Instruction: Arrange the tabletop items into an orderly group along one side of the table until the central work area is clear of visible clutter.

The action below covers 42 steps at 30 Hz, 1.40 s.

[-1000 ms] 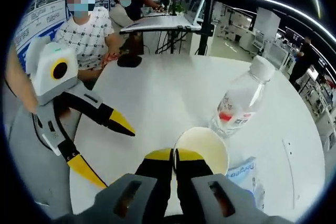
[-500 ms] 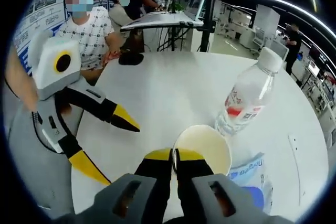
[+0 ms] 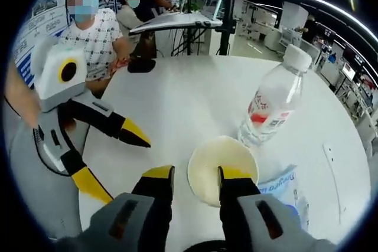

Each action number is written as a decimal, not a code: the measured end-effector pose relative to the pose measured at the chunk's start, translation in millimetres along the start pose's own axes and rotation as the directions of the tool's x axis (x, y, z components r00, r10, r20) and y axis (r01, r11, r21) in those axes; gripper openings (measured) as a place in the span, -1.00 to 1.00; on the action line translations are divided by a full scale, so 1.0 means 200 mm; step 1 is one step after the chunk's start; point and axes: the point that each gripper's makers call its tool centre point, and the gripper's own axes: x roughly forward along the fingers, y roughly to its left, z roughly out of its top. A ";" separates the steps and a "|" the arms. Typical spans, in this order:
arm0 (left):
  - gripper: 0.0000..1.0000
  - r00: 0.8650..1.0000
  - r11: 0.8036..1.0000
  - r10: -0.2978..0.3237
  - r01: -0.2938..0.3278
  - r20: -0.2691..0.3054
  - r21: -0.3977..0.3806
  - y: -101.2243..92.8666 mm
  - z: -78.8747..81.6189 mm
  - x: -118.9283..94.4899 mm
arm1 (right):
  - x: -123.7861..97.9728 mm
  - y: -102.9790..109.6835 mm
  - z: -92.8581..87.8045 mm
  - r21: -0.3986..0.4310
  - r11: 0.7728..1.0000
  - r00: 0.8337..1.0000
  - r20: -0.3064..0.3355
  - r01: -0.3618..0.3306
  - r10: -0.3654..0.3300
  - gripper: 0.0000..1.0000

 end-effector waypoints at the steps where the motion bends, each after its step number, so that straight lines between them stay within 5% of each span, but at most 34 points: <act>1: 0.09 1.000 1.000 -0.001 0.001 -0.002 0.000 0.00 0.00 0.00 | 0.00 0.00 0.00 0.006 1.000 1.000 0.004 -0.001 0.001 -0.39; 32: 0.10 0.999 0.999 -0.012 0.013 -0.032 0.040 -0.04 -0.01 0.02 | -0.05 -0.01 0.02 0.021 1.000 0.999 0.034 0.012 -0.013 -0.33; 42: 0.10 0.999 0.997 -0.019 0.022 -0.051 0.072 -0.05 0.01 0.03 | -0.28 -0.06 -0.02 0.102 0.993 0.988 0.134 0.060 -0.074 -0.22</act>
